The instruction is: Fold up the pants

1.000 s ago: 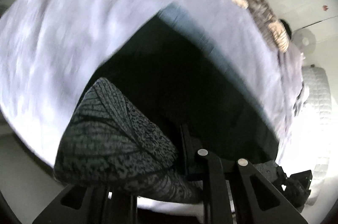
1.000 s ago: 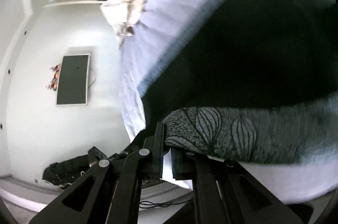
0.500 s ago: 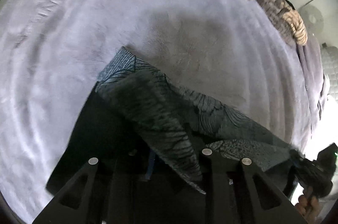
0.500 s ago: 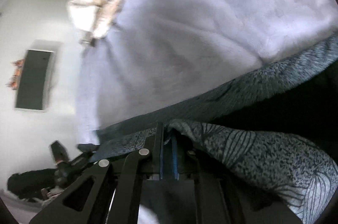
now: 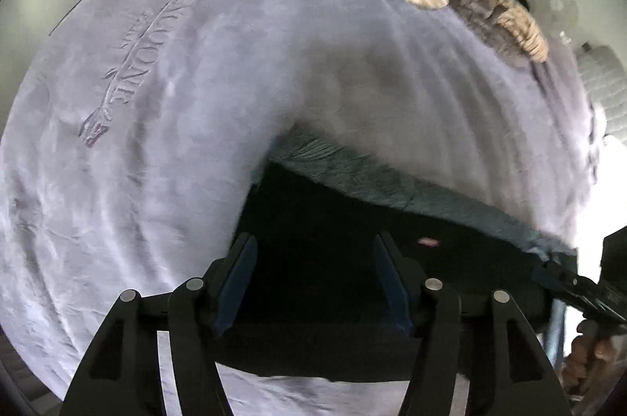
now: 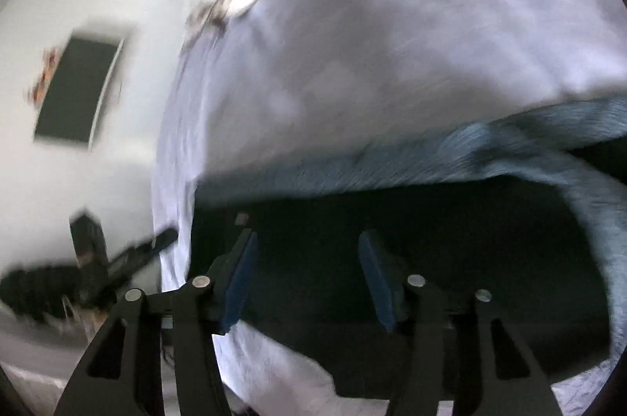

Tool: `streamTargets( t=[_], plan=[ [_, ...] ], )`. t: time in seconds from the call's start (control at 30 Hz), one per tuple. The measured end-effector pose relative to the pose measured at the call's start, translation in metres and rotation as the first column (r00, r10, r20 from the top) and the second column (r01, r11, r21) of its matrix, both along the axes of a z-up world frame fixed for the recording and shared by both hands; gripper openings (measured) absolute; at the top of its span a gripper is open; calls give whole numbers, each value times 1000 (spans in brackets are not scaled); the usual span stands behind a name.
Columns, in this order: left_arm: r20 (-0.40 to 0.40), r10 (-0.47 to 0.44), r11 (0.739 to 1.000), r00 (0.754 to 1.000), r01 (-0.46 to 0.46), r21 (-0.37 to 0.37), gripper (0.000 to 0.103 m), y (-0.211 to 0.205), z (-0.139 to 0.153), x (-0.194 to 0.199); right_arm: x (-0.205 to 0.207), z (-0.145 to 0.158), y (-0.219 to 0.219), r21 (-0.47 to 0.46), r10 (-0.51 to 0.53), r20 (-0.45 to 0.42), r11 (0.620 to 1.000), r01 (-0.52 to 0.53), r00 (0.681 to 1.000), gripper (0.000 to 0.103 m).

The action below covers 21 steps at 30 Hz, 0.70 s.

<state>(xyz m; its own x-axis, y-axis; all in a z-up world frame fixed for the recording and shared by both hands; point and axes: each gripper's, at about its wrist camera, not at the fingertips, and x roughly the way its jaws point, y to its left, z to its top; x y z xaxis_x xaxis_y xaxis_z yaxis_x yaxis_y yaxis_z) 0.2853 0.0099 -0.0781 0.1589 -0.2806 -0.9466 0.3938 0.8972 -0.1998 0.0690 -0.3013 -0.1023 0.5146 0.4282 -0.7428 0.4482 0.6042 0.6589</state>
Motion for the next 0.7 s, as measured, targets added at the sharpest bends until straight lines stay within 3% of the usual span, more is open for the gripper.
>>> streamTargets(
  t=[0.13, 0.27, 0.4, 0.53, 0.6, 0.7],
  plan=[
    [-9, -42, 983, 999, 43, 176, 63, 1, -46, -1, 44, -24, 26, -34, 99, -75, 994, -102, 992, 46],
    [-7, -35, 988, 999, 36, 150, 65, 16, -59, -9, 80, -49, 15, -12, 12, -65, 1000, -13, 998, 43],
    [-10, -57, 981, 998, 58, 186, 67, 27, -55, -18, 92, -42, -2, -75, -107, -49, 992, 103, 993, 44],
    [13, -107, 977, 994, 102, 189, 68, 16, -23, -33, 62, -7, -9, -56, -114, -7, 992, 114, 993, 53],
    [63, -161, 970, 985, 146, 196, 78, -3, -8, -47, 20, 9, -19, -76, -138, -10, 988, 136, 990, 54],
    [97, -277, 949, 956, 256, 186, 80, -43, 6, -76, -56, 18, -43, -106, -262, -75, 961, 253, 962, 55]
  ],
)
